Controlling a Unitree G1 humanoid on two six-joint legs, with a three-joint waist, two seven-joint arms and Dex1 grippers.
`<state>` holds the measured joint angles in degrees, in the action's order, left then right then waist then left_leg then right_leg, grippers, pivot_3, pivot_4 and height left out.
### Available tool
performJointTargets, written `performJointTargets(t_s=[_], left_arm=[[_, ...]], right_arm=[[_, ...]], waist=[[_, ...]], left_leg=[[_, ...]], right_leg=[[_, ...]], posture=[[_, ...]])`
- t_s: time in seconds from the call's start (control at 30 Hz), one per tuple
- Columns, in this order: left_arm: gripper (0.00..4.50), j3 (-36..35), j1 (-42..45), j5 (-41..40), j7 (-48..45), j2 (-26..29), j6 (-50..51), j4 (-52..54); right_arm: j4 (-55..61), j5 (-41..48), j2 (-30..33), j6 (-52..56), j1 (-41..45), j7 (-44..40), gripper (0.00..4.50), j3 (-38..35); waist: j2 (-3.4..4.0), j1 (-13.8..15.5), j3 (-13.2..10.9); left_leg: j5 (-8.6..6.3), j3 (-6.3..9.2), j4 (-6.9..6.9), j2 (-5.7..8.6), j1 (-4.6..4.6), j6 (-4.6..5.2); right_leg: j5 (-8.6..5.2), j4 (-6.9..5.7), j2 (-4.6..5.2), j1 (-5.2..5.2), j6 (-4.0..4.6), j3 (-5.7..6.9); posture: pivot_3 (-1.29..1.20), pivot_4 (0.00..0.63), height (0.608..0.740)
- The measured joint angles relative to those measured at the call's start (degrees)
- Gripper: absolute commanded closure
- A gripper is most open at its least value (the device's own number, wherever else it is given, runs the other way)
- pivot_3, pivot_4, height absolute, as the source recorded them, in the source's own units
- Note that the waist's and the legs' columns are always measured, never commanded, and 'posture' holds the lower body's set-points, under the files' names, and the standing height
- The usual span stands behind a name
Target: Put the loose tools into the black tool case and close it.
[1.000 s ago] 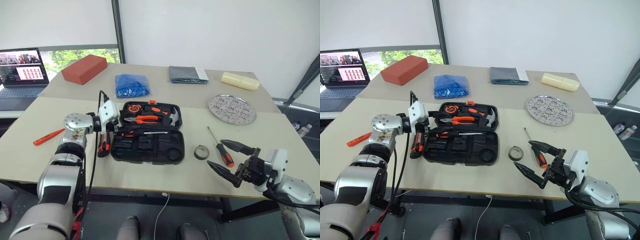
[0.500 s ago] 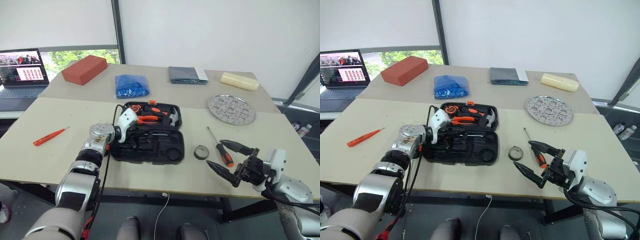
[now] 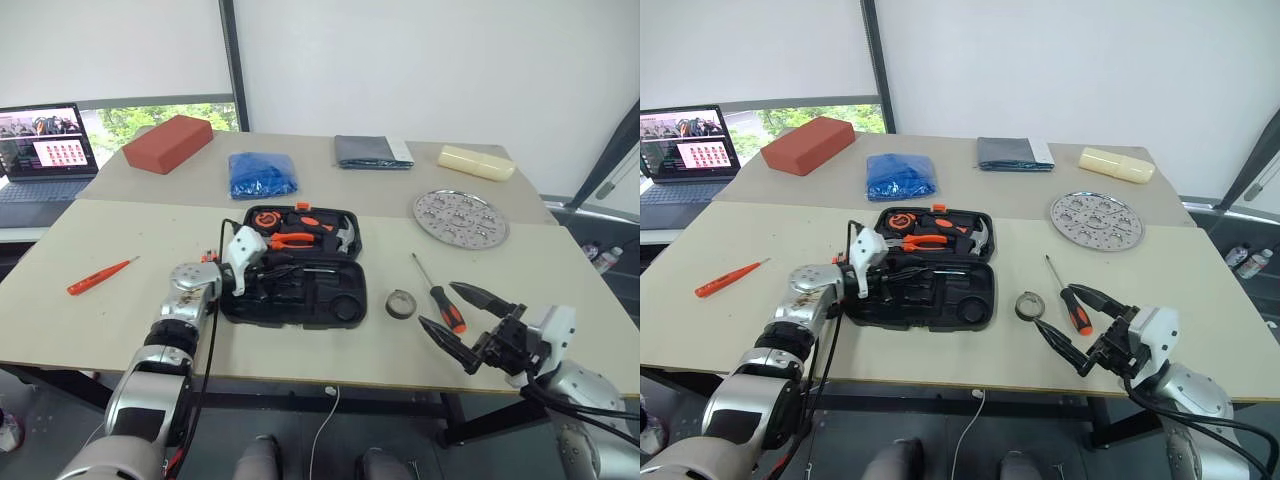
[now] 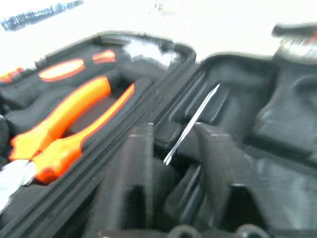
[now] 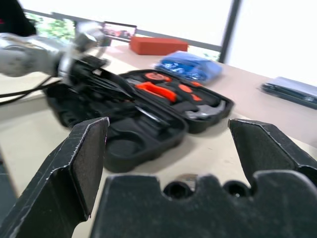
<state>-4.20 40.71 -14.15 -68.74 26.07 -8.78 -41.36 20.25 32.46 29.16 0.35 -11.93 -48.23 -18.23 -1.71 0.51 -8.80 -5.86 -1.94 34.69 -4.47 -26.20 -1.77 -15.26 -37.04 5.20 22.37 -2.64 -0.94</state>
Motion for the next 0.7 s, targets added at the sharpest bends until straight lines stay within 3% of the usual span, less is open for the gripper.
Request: performJointTargets(t_s=[0.03,0.07,0.17,0.3,0.47,0.57,0.7], left_arm=[[1.46,-1.65,-2.19,-2.15,-1.71,2.25,0.91,3.82],[0.93,-3.29,-4.81,-4.46,-3.18,3.98,1.67,7.92],[0.05,-6.3,-14.71,-10.36,-6.21,7.17,4.95,20.66],[0.05,-8.09,-30.82,-13.13,-9.06,10.28,6.13,32.14],[0.05,-12.48,-38.27,-15.61,-6.42,9.73,4.81,38.85],[0.05,-12.83,-42.92,-16.76,-6.73,10.25,5.25,42.56],[0.05,-11.57,-45.77,-17.68,-6.55,10.27,7.44,46.06]], right_arm=[[0.01,0.27,0.01,0.08,-1.75,0.44,0.0,-1.63],[-0.03,0.29,-0.03,0.07,-3.69,0.9,0.0,-3.15],[-0.98,-0.45,-0.72,-0.37,-8.66,1.86,0.0,-5.9],[-4.5,-4.47,-2.47,-0.65,-16.61,5.52,0.0,-8.68],[-3.31,-4.91,-1.18,7.22,-19.42,10.2,0.0,-9.76],[0.53,-3.65,2.63,13.84,-16.13,12.02,0.0,-9.51],[2.07,-2.83,10.84,27.59,-4.84,15.33,0.0,-5.62]], waist=[[0.0,-0.08,0.0],[0.02,-0.08,0.01],[0.04,0.0,0.02],[0.1,0.16,0.02],[0.26,-0.02,0.01],[0.56,-1.0,0.16],[0.56,-1.36,0.15]], left_leg=[[-0.01,0.0,-0.04,0.0,0.0,0.07],[-0.04,0.0,-0.09,0.01,0.03,0.09],[-0.1,-0.01,-0.08,0.0,0.09,0.1],[-0.43,-0.03,-0.07,-0.04,0.14,-0.44],[-0.51,-0.29,-0.06,-0.31,0.15,-0.55],[-0.51,-0.51,-0.08,-0.33,0.26,-0.54],[-0.51,-0.54,-0.07,-0.32,0.35,-0.53]], right_leg=[[-0.03,0.01,0.0,0.01,0.02,0.0],[-0.09,0.01,0.02,-0.01,0.04,0.0],[-0.16,0.03,0.05,-0.06,0.07,0.01],[-0.41,0.09,0.14,-0.07,0.48,0.04],[-0.52,0.27,0.26,0.21,0.27,0.14],[-0.52,0.35,0.44,0.21,0.27,0.09],[-0.52,0.32,0.45,0.24,0.27,0.12]], posture=[[0.0,0.15,0.74],[0.0,0.15,0.74],[0.0,0.15,0.74],[0.0,0.15,0.74],[0.0,0.15,0.74],[0.0,0.15,0.74],[0.0,0.15,0.74]])
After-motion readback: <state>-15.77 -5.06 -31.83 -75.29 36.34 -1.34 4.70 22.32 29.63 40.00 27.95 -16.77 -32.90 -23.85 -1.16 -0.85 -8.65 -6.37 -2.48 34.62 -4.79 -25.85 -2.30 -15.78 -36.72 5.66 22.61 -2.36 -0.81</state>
